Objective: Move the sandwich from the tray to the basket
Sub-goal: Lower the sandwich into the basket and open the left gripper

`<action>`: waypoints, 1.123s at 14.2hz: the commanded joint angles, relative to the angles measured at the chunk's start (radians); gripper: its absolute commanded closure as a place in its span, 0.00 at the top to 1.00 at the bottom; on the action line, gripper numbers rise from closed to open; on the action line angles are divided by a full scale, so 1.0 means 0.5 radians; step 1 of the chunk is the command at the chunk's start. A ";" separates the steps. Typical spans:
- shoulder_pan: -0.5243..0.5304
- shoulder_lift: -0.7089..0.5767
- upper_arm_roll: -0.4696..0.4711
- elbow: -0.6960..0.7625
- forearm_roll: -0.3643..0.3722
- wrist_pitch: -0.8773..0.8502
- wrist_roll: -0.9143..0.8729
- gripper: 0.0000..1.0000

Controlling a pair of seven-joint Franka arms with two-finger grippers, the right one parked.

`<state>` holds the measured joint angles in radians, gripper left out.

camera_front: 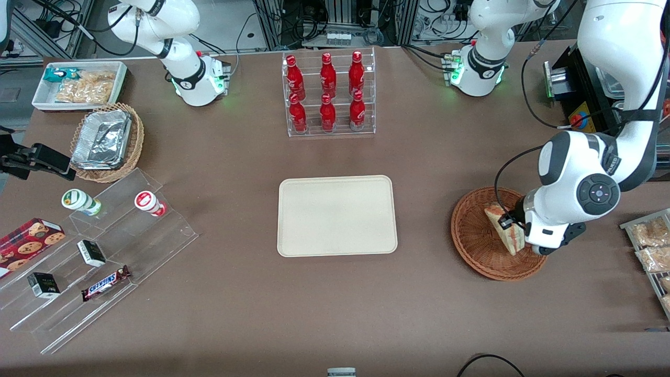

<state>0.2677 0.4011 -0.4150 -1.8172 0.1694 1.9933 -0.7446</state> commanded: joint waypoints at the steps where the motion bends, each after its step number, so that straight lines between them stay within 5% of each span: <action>1: 0.011 0.020 -0.014 -0.032 0.008 0.072 0.032 0.10; 4: 0.001 0.054 -0.014 -0.041 0.014 0.103 0.044 0.12; 6: 0.004 0.081 -0.014 -0.038 0.014 0.103 0.084 0.24; 8: 0.014 0.081 -0.014 -0.035 0.011 0.088 0.167 0.48; 11: 0.014 0.075 -0.011 -0.026 0.011 0.084 0.198 1.00; 16: 0.014 -0.075 -0.014 0.103 0.005 -0.234 0.207 1.00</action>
<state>0.2679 0.4284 -0.4164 -1.7916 0.1702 1.9602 -0.6611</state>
